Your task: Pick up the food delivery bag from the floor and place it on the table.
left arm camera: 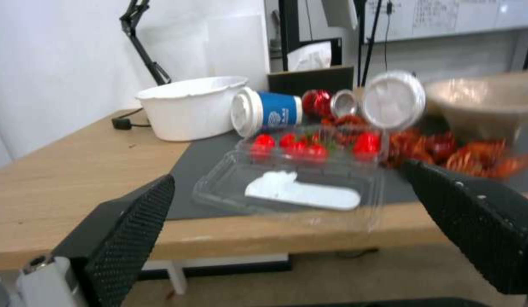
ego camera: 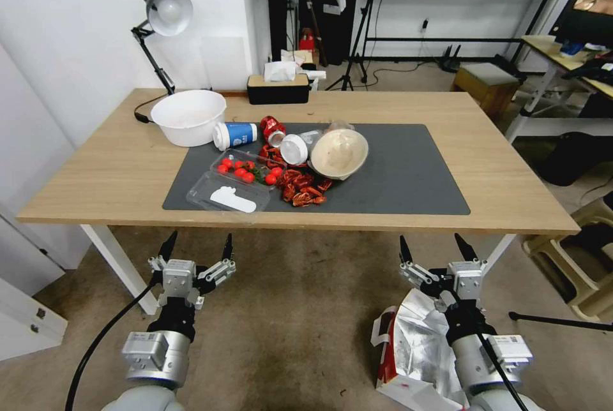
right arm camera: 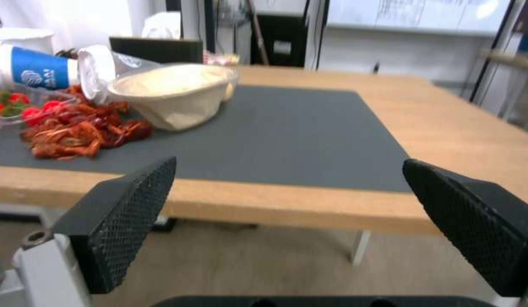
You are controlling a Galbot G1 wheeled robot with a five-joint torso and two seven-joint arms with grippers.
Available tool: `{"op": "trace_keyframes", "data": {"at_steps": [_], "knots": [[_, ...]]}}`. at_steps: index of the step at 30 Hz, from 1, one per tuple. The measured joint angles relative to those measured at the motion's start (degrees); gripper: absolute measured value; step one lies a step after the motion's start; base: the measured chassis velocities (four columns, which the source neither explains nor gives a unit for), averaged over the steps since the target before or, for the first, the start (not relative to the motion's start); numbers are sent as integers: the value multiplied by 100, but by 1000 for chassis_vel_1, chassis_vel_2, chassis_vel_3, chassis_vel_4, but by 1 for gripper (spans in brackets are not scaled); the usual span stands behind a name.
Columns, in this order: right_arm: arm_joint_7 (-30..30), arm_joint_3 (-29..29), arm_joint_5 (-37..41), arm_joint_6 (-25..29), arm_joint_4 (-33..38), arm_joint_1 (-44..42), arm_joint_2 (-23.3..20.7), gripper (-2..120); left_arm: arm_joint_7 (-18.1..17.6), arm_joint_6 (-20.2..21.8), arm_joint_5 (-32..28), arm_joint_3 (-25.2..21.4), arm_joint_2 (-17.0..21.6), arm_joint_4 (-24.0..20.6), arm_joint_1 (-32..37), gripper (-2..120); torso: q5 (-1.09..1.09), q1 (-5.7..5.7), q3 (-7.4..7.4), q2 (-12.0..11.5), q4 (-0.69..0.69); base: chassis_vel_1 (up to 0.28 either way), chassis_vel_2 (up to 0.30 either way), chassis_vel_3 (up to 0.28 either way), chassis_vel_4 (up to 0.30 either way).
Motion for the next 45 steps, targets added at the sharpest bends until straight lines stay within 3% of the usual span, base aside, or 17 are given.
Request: {"op": "trace_keyframes", "data": {"at_steps": [3,13,24,31,45], "knots": [[-907,878,617,-873,719,-421,276,100,-745,461,-991,286,544,-329,-190,100,-3,-1,-1,2,-4,0,0,0,0],[-956,902,563,-854,770,-466,384,100,-1801,1033,-2311,654,1343,-722,-474,100,-2,0,0,2,-4,0,0,0,0],[-963,879,481,-785,773,-473,450,100,-1876,1003,-2384,662,1423,-718,-502,100,-3,0,0,1,-3,0,0,0,0],[-966,883,460,-756,786,-495,453,100,-1975,765,-2463,678,1420,-653,-473,100,-3,0,0,0,-3,0,0,0,0],[-963,878,439,-725,790,-522,447,100,-2044,1007,-2474,682,1387,-687,-450,100,-3,-47,-48,-96,-3,0,0,0,0]]}}
